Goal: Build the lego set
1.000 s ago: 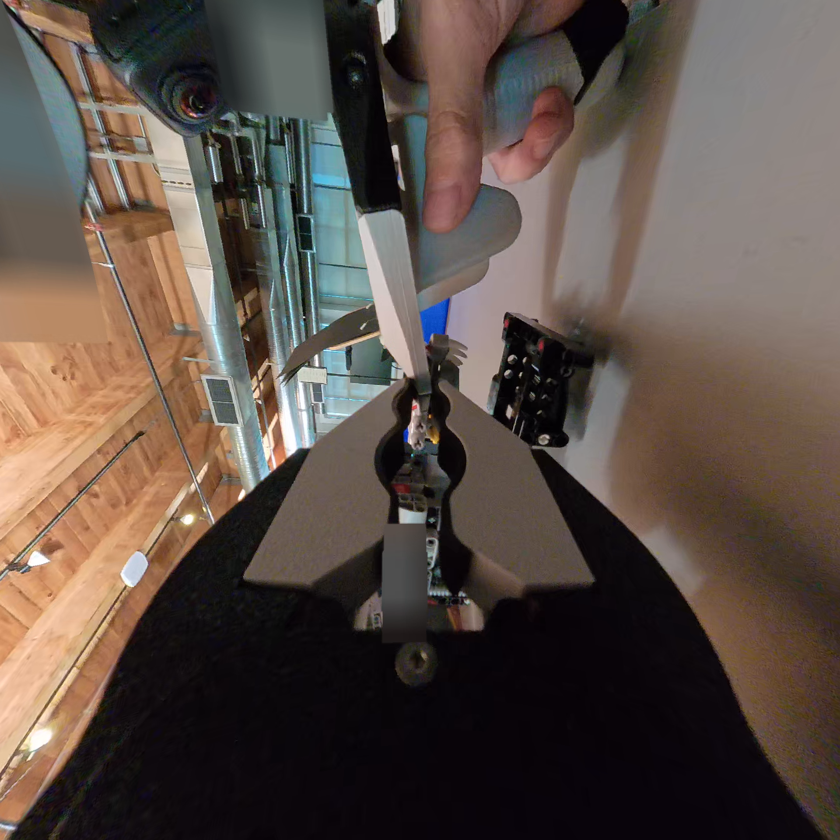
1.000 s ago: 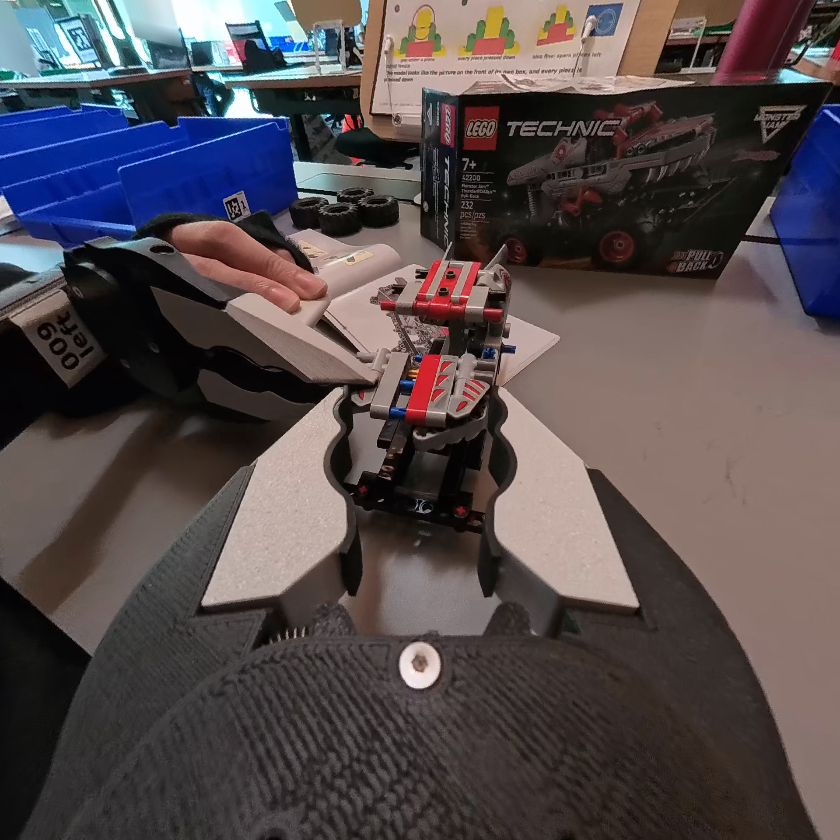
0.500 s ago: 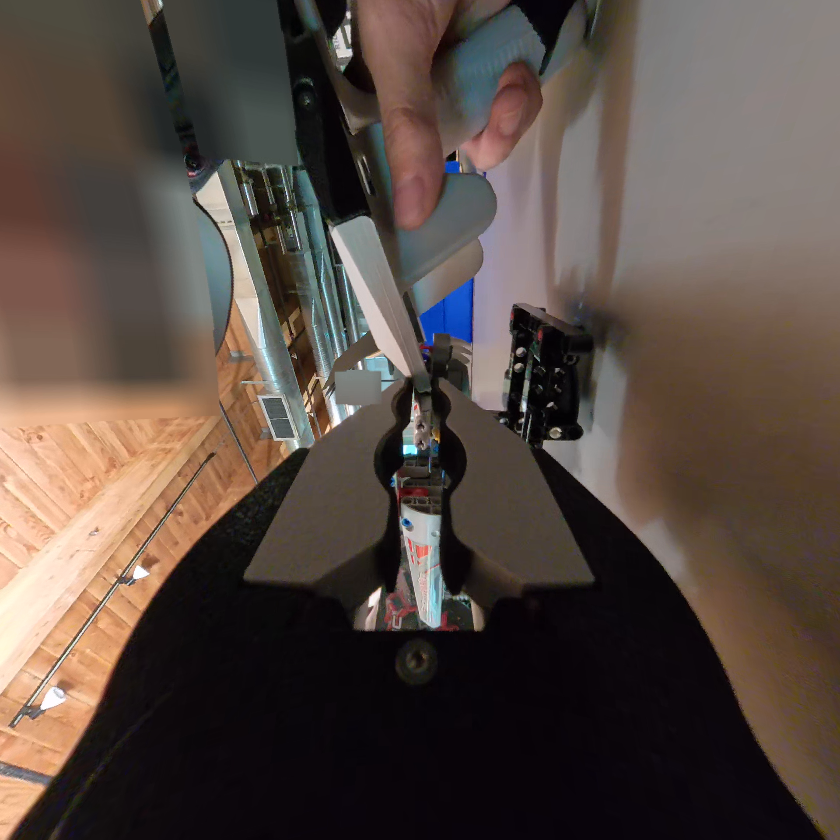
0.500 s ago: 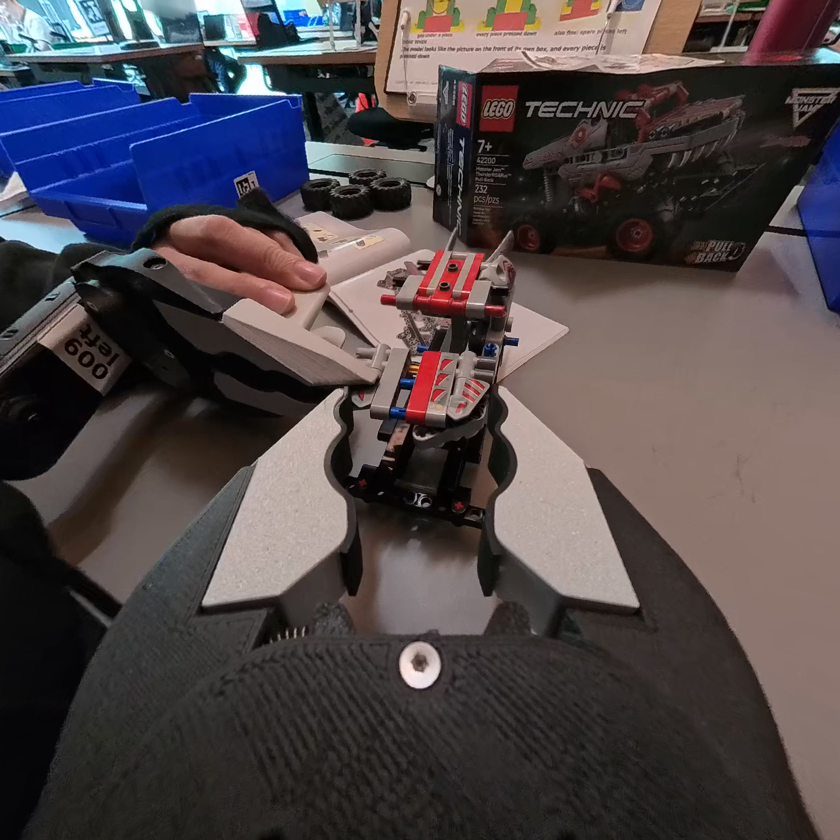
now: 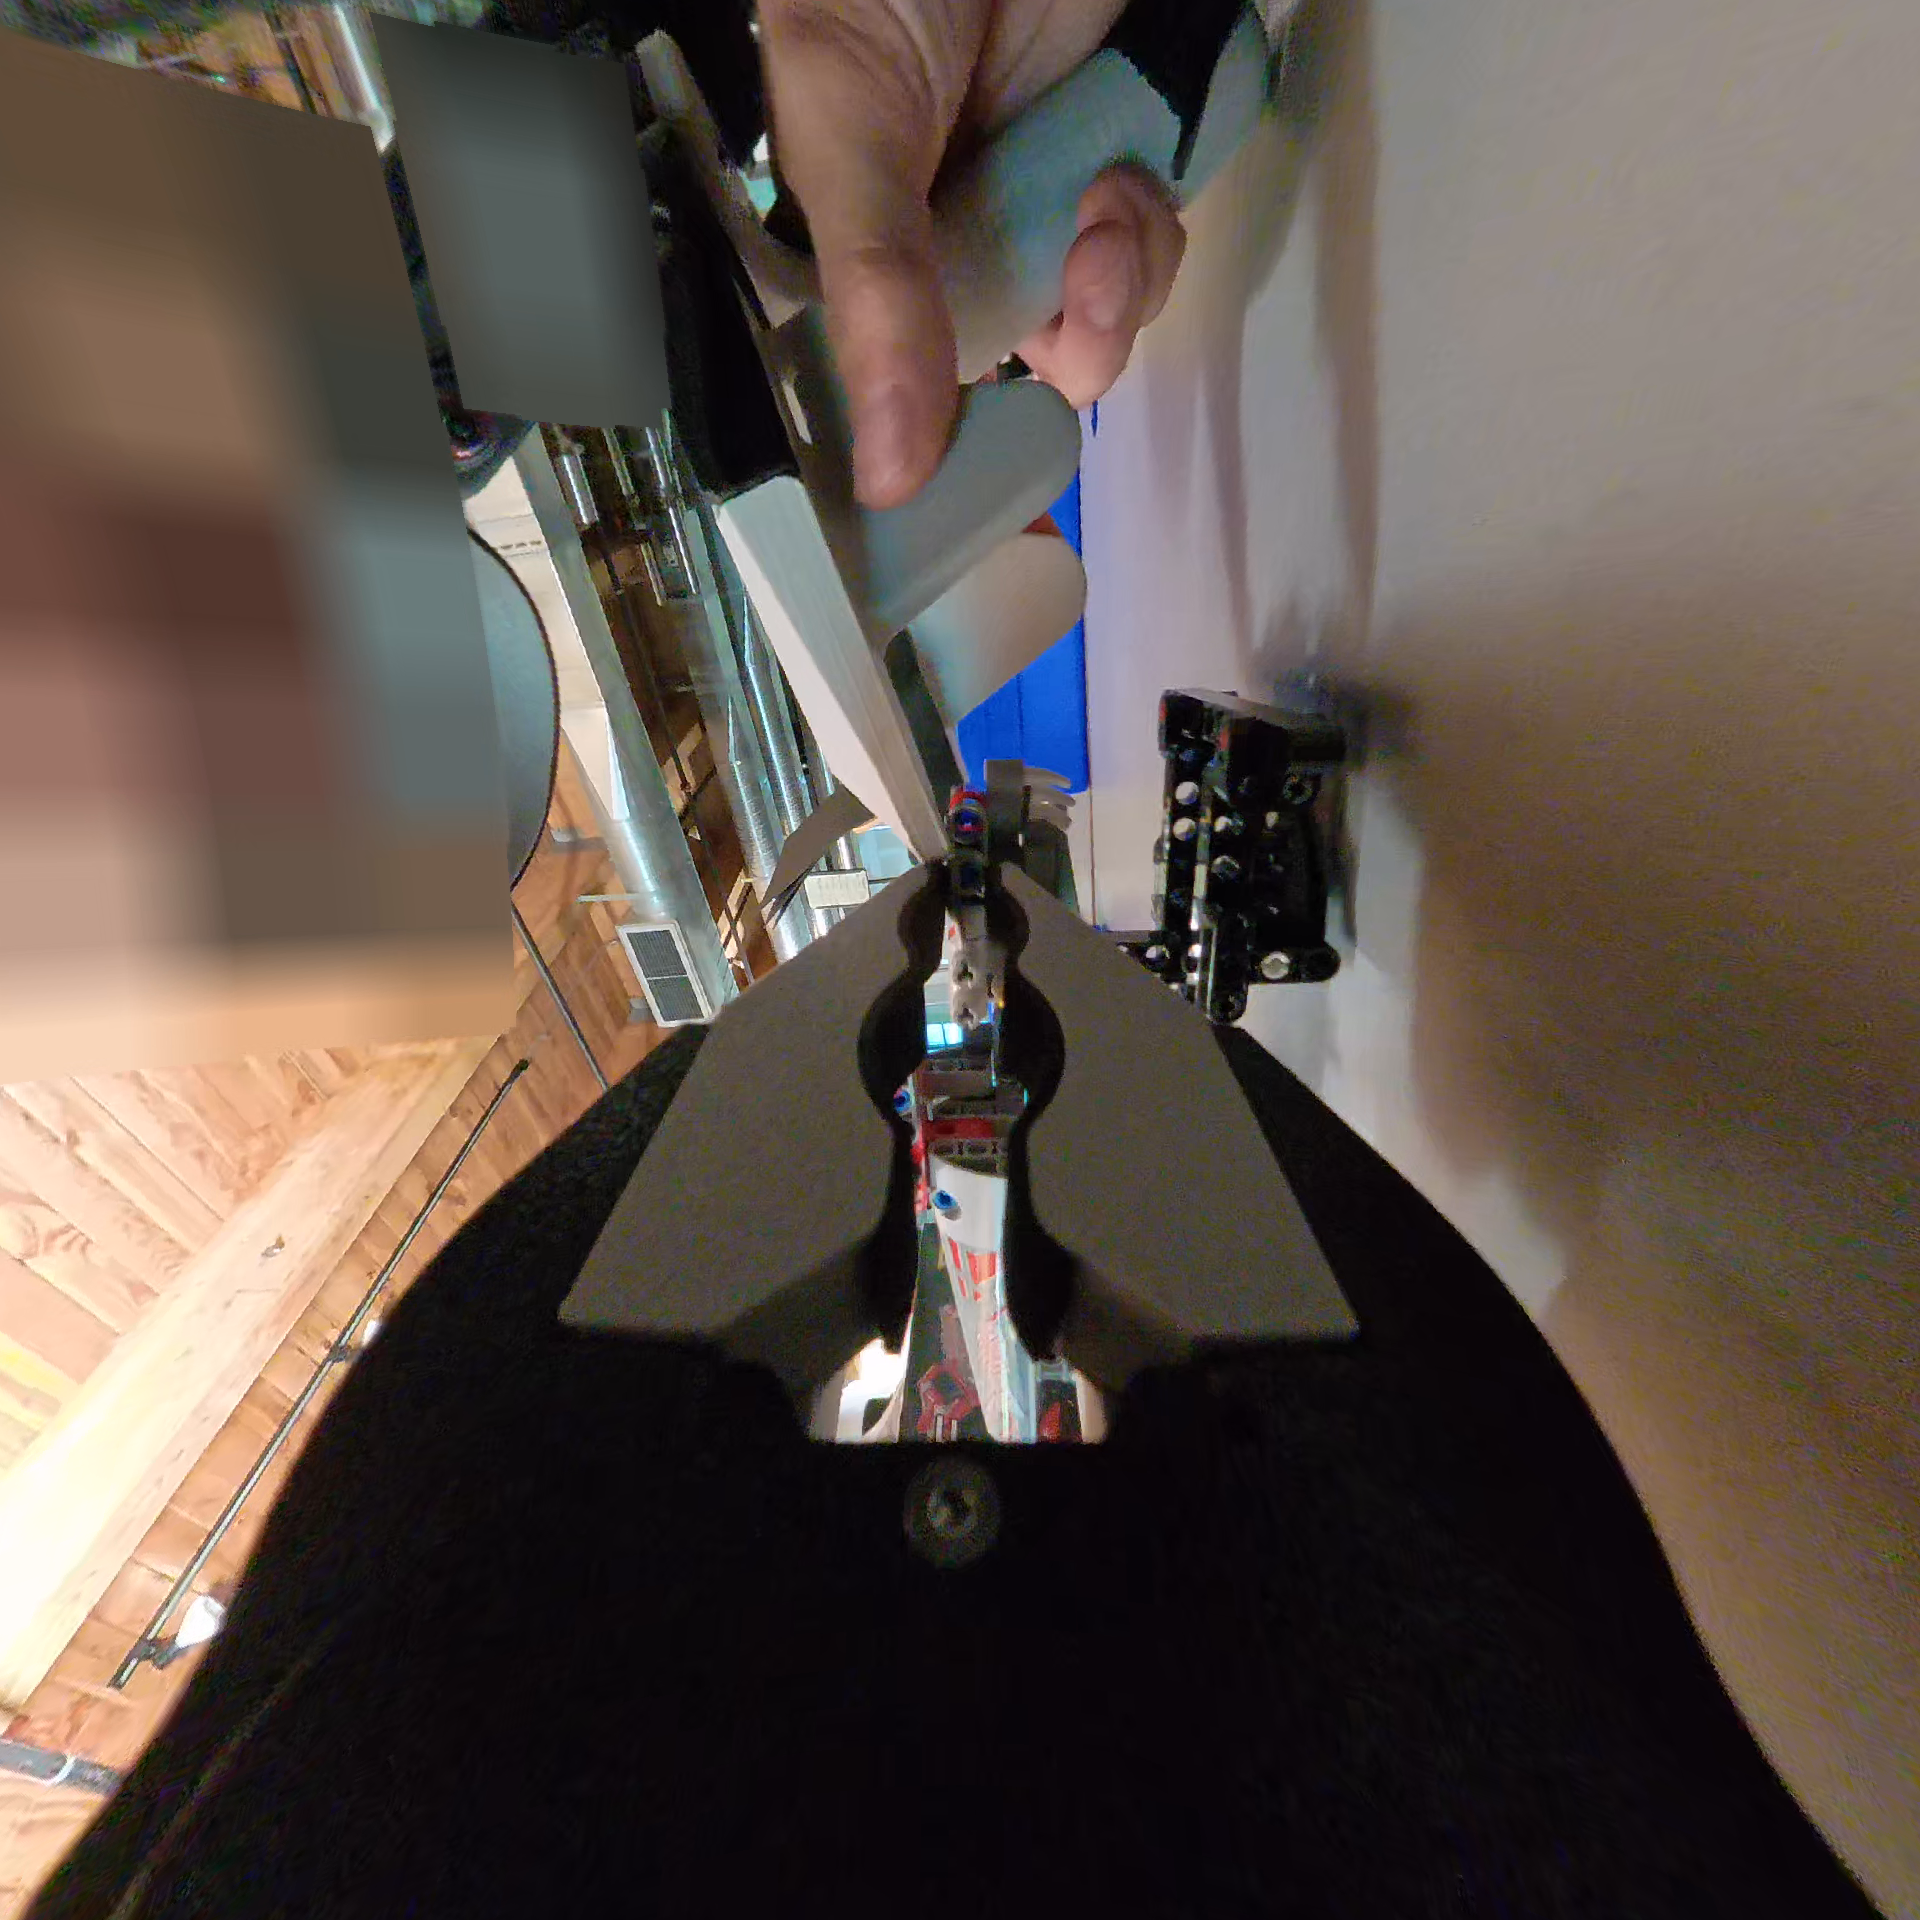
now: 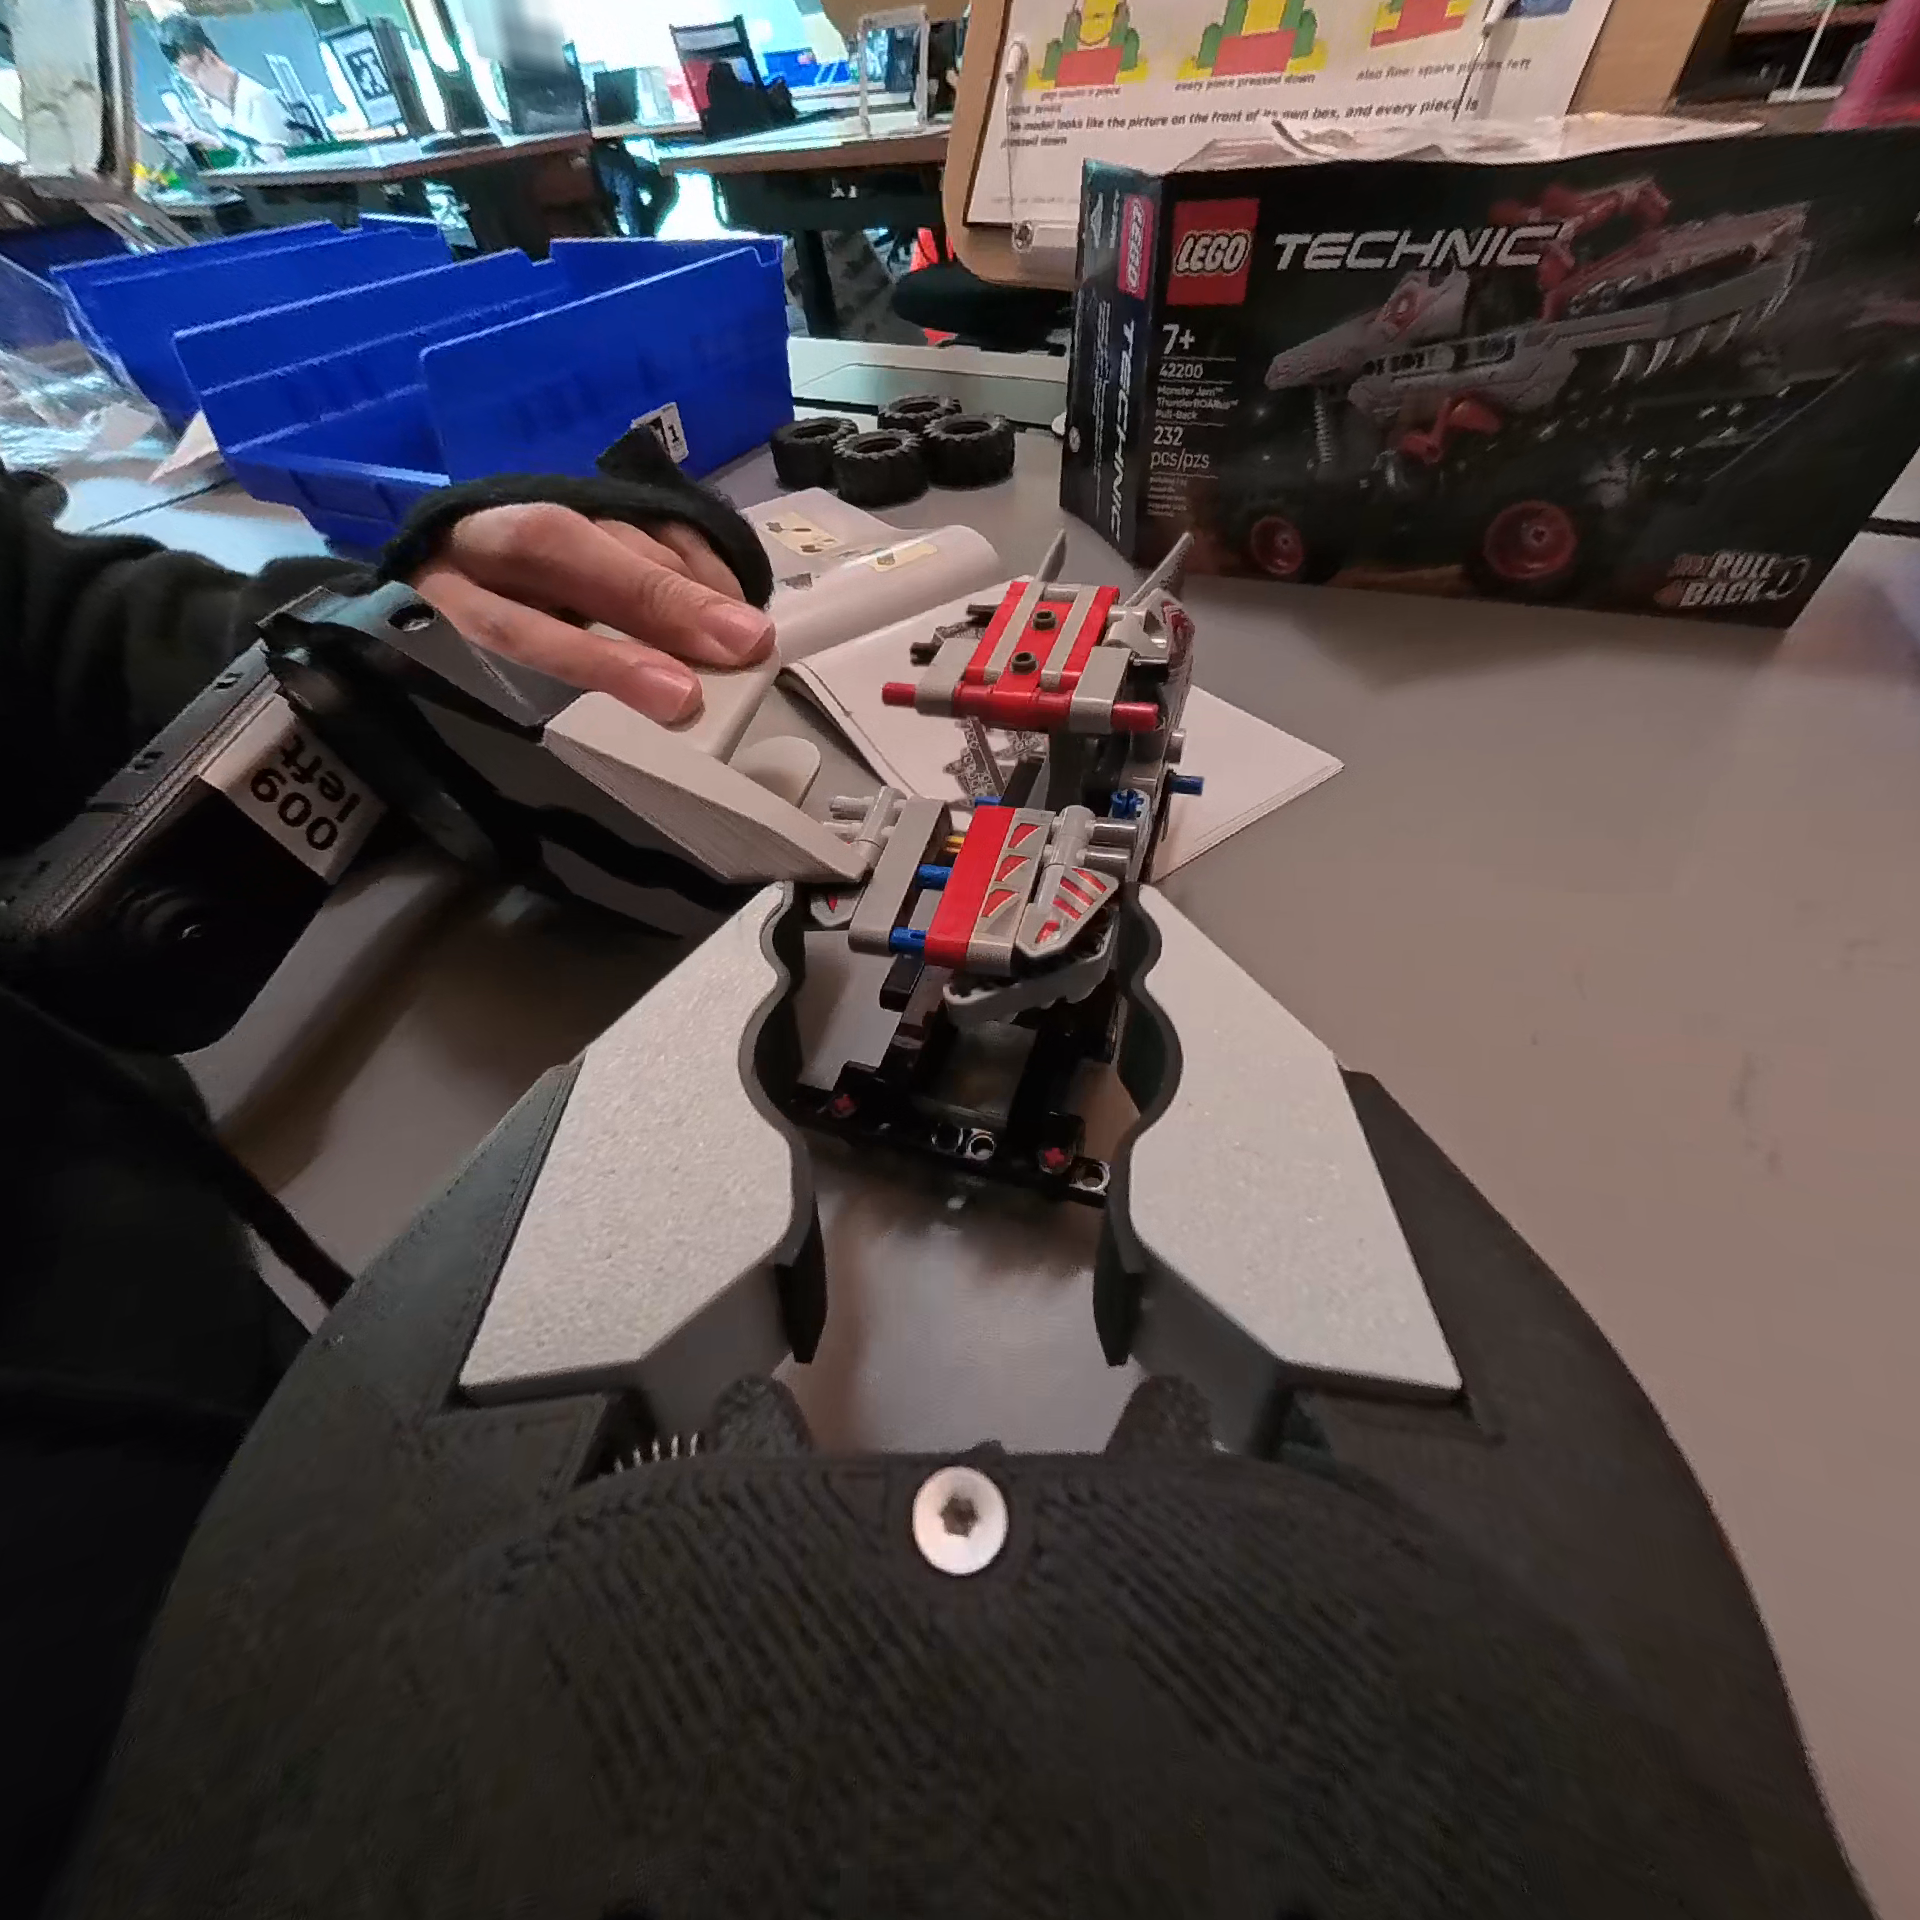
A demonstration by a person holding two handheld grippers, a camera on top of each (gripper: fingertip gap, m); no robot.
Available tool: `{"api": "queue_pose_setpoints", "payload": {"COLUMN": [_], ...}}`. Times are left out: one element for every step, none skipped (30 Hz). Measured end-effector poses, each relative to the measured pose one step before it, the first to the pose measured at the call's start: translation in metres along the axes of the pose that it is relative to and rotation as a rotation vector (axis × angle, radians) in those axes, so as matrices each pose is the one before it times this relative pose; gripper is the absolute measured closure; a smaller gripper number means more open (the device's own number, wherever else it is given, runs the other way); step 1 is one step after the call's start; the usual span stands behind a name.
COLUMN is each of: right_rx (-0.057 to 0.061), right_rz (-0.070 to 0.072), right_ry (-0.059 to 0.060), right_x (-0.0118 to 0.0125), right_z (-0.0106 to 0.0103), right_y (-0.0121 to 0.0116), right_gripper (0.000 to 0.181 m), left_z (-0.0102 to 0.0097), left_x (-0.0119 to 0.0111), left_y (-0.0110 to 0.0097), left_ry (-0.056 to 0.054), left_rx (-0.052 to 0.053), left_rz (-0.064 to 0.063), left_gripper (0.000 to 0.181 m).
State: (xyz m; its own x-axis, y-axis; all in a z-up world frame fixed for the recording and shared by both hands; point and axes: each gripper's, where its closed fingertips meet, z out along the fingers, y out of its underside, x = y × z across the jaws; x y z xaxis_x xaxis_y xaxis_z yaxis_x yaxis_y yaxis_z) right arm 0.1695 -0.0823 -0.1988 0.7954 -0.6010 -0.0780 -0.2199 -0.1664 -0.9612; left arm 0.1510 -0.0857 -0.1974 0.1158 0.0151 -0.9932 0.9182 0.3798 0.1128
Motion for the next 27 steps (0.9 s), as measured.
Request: {"api": "queue_pose_setpoints", "payload": {"right_rx": [0.0044, 0.0015, -0.0009, -0.0012, -0.0015, 0.0018, 0.0032, 0.0037, -0.0002, -0.002, -0.0053, -0.0035, -0.0022, -0.0003, 0.0012, -0.0001, -0.0008, -0.0024, -0.0051, -0.0077, -0.0011, 0.0006, 0.0009, 0.0001, 0.0002, 0.0015, 0.0041], "right_rz": [0.0007, 0.0001, -0.0016, -0.0019, 0.0009, 0.0066, 0.0103, 0.0101, 0.0057, 0.0006, -0.0011, 0.0013, 0.0032, 0.0057, 0.0066, 0.0042, 0.0008, -0.0015, -0.0024, -0.0004, 0.0015, 0.0, 0.0006, 0.0024, 0.0041, 0.0077, 0.0061], "right_ry": [0.0001, 0.0008, 0.0001, -0.0003, -0.0011, -0.0056, -0.0062, -0.0068, -0.0035, 0.0002, 0.0014, 0.0012, 0.002, -0.0006, -0.0021, 0.0004, 0.0004, 0.0015, 0.0023, 0.0018, 0.0006, 0.0, 0.0009, -0.0026, -0.0041, -0.0071, -0.0354], "right_x": [0.00006, 0.00015, -0.0002, -0.00015, 0.00003, 0.0, 0.00028, 0.00026, 0.00012, 0.00012, 0.00005, 0.00021, 0.00056, 0.00038, 0.00043, 0.00033, 0.00016, -0.00006, -0.00018, -0.00039, -0.00053, -0.00057, -0.00022, -0.00033, -0.00017, -0.00027, -0.00407], "right_z": [-0.00049, -0.00014, 0.00008, 0.00023, 0.00009, -0.00021, -0.00026, -0.00032, -0.00002, 0.00021, 0.00045, 0.00058, 0.00034, -0.00001, -0.00016, 0.00003, 0.00005, 0.00017, 0.00038, 0.00059, 0.00042, 0.00011, 0.00005, -0.0001, -0.00011, 0.00001, -0.00012], "right_y": [-0.00051, -0.00025, 0.00022, 0.00011, 0.00024, -0.00026, -0.00039, -0.00047, 0.00001, 0.00028, 0.00065, 0.00036, 0.00021, 0.00004, -0.00015, -0.00008, 0.00007, 0.00029, 0.00059, 0.00105, 0.00008, -0.00013, -0.00029, -0.00001, -0.00008, -0.00037, -0.00069], "right_gripper": [0.122, 0.123, 0.122, 0.123, 0.122, 0.123, 0.124, 0.124, 0.124, 0.124, 0.124, 0.124, 0.124, 0.124, 0.124, 0.124, 0.124, 0.124, 0.124, 0.124, 0.123, 0.123, 0.123, 0.124, 0.124, 0.123, 0.115], "left_z": [0.00026, 0.00022, -0.00004, -0.00019, -0.00008, -0.00001, 0.00009, 0.00001, 0.00013, 0.00004, -0.00012, -0.0001, 0.00012, 0.00039, 0.00032, 0.00036, 0.00009, -0.00005, -0.00023, -0.00051, -0.00063, -0.00063, -0.00025, -0.00014, -0.00019, 0.00003, 0.00014], "left_x": [-0.00064, -0.00028, 0.00012, 0.00013, 0.00019, -0.00014, -0.00044, -0.00061, -0.00021, 0.00021, 0.00067, 0.00052, 0.00027, 0.0, -0.00013, 0.00002, 0.00015, 0.00029, 0.00076, 0.00108, 0.00047, 0.00004, -0.00003, -0.00005, -0.00006, -0.00013, 0.00016], "left_y": [-0.00014, -0.00013, -0.00019, -0.00017, -0.00003, -0.0002, -0.00014, -0.00018, -0.00004, 0.0, 0.00005, 0.00029, 0.00053, 0.0004, 0.00025, 0.0002, 0.00011, 0.00003, 0.00003, -0.00006, 0.00008, -0.00018, -0.00002, -0.00016, -0.0002, 0.00016, 0.00007], "left_ry": [-0.002, -0.0007, 0.0002, -0.0004, -0.0011, -0.0027, -0.0027, -0.0033, -0.0024, -0.0009, 0.003, 0.0041, 0.003, 0.0022, 0.0022, 0.004, 0.0046, 0.0045, 0.005, 0.0062, 0.0025, 0.0021, 0.0025, 0.001, 0.0012, 0.0012, 0.0019], "left_rx": [-0.0008, -0.0012, 0.002, 0.0042, 0.002, 0.0005, 0.0003, 0.0007, 0.0003, 0.0012, 0.0048, 0.006, 0.0019, -0.0015, -0.0025, -0.002, 0.0004, 0.0021, 0.0024, 0.0029, 0.0041, 0.006, 0.0044, 0.0028, 0.0043, 0.0044, 0.0027], "left_rz": [-0.0052, -0.0034, -0.004, -0.0022, 0.0026, 0.0008, -0.0035, 0.0007, 0.0056, 0.0039, -0.0042, -0.0079, -0.0025, -0.0022, -0.008, -0.0108, -0.007, -0.002, -0.0005, 0.003, 0.0031, -0.0058, -0.0097, 0.0001, 0.0008, -0.0066, -0.001], "left_gripper": [0.178, 0.177, 0.178, 0.178, 0.177, 0.178, 0.177, 0.177, 0.178, 0.178, 0.177, 0.178, 0.177, 0.177, 0.177, 0.177, 0.177, 0.177, 0.178, 0.178, 0.177, 0.178, 0.178, 0.177, 0.178, 0.178, 0.177]}}
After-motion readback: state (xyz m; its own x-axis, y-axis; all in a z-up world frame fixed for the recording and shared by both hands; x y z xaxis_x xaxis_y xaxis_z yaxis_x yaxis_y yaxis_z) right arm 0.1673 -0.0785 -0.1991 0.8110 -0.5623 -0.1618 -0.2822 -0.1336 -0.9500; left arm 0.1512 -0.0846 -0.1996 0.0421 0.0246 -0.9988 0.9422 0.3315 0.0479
